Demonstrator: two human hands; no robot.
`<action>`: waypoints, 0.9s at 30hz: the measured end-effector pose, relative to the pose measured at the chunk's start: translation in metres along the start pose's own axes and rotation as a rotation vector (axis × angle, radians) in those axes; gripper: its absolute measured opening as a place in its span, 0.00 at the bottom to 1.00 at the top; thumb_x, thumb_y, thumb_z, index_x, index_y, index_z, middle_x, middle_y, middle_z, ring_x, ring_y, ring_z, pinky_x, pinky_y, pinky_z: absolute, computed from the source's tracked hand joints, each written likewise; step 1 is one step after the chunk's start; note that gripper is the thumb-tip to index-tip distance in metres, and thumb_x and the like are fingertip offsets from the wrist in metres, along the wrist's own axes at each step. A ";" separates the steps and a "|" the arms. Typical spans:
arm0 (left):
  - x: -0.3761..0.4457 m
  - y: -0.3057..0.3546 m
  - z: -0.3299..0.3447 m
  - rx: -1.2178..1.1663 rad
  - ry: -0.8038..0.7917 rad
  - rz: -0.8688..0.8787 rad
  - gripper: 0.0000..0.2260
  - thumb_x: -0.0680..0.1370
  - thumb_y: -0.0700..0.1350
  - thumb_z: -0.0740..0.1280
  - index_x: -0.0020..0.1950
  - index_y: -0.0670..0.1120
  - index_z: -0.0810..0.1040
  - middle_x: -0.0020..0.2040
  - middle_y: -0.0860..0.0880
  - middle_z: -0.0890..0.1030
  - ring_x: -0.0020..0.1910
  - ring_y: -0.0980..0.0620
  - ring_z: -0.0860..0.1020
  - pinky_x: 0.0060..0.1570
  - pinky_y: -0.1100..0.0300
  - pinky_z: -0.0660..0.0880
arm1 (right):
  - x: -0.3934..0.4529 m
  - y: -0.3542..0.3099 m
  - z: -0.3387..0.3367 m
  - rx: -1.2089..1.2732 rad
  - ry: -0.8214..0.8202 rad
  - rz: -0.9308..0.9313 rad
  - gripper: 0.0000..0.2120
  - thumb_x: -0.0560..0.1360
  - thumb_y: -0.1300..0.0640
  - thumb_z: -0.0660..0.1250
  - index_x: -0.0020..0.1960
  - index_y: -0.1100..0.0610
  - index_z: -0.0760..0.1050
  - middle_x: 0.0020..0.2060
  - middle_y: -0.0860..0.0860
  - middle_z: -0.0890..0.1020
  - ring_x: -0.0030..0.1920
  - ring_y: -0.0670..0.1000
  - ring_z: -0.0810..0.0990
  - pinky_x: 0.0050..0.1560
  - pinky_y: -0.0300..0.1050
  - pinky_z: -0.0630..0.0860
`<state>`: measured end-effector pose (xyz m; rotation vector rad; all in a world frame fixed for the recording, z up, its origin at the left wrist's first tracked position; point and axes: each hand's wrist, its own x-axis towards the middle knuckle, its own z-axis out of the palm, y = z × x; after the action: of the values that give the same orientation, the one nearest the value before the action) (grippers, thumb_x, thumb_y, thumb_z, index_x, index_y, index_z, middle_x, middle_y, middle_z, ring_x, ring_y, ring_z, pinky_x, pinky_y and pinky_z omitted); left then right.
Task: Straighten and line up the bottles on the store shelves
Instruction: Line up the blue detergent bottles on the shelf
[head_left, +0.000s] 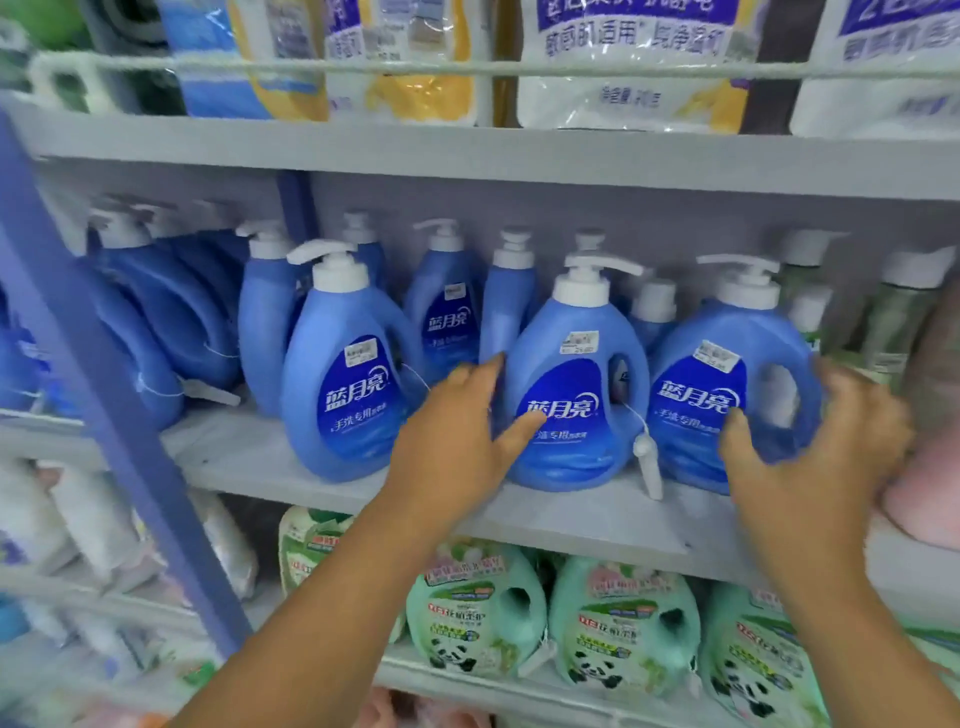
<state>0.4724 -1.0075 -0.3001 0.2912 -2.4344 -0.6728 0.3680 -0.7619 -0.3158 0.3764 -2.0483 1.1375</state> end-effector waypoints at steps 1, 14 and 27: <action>-0.008 -0.001 -0.014 -0.050 0.133 0.056 0.22 0.79 0.61 0.66 0.71 0.56 0.73 0.59 0.57 0.77 0.57 0.54 0.79 0.55 0.51 0.79 | -0.002 -0.013 0.002 0.093 0.015 -0.099 0.25 0.72 0.56 0.72 0.66 0.62 0.72 0.61 0.61 0.72 0.65 0.57 0.69 0.68 0.40 0.65; -0.010 -0.099 -0.079 -0.382 0.243 -0.179 0.26 0.77 0.55 0.73 0.73 0.63 0.68 0.63 0.63 0.80 0.60 0.62 0.80 0.59 0.55 0.79 | -0.012 -0.134 0.056 0.539 -0.070 -0.188 0.19 0.77 0.55 0.70 0.66 0.49 0.69 0.62 0.51 0.76 0.62 0.47 0.76 0.61 0.32 0.70; 0.059 -0.179 -0.105 -0.247 0.523 -0.285 0.30 0.73 0.59 0.73 0.72 0.49 0.70 0.65 0.48 0.75 0.62 0.46 0.76 0.58 0.51 0.74 | 0.001 -0.237 0.178 0.337 -0.532 0.066 0.16 0.71 0.46 0.76 0.53 0.41 0.73 0.43 0.37 0.80 0.41 0.35 0.79 0.37 0.30 0.72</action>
<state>0.4965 -1.2220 -0.2922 0.6330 -1.8095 -0.8832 0.4187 -1.0416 -0.2300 0.8594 -2.3229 1.5550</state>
